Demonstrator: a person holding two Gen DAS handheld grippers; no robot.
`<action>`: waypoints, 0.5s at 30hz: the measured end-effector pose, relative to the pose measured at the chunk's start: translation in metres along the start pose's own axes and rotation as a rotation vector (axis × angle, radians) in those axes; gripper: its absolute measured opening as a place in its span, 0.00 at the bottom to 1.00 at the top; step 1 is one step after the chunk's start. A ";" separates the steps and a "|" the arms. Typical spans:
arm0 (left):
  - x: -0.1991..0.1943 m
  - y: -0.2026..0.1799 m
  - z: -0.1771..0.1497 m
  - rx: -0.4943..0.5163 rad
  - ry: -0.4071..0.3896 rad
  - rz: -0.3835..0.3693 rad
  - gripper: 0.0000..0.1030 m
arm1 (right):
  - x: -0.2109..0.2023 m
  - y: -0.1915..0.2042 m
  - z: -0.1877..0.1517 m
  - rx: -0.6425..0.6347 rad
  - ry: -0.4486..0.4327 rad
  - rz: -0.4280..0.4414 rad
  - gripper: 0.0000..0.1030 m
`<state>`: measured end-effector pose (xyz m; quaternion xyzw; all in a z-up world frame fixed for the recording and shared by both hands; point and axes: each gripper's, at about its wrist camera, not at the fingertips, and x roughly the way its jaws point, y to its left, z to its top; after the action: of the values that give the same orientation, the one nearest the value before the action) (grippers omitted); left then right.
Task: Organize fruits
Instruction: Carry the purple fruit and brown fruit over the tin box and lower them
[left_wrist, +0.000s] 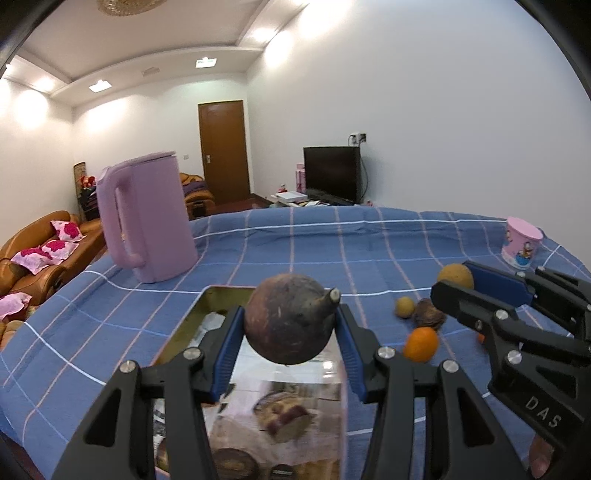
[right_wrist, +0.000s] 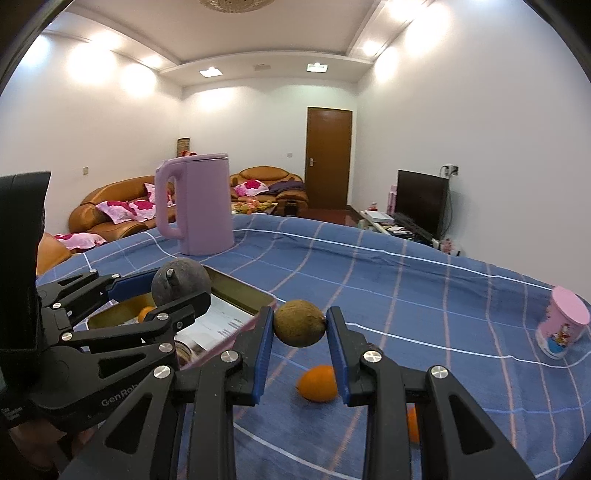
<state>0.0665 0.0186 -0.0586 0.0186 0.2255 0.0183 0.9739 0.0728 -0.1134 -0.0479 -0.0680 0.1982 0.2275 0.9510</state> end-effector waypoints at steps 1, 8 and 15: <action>0.002 0.002 0.000 -0.003 0.005 0.004 0.50 | 0.003 0.002 0.000 -0.002 0.003 0.007 0.30; 0.012 0.023 0.000 -0.011 0.032 0.041 0.50 | 0.024 0.020 0.008 -0.015 0.020 0.050 0.30; 0.020 0.040 -0.001 -0.014 0.073 0.061 0.50 | 0.043 0.036 0.010 -0.027 0.047 0.083 0.30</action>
<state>0.0834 0.0590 -0.0664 0.0179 0.2599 0.0502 0.9642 0.0945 -0.0616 -0.0574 -0.0778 0.2199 0.2676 0.9349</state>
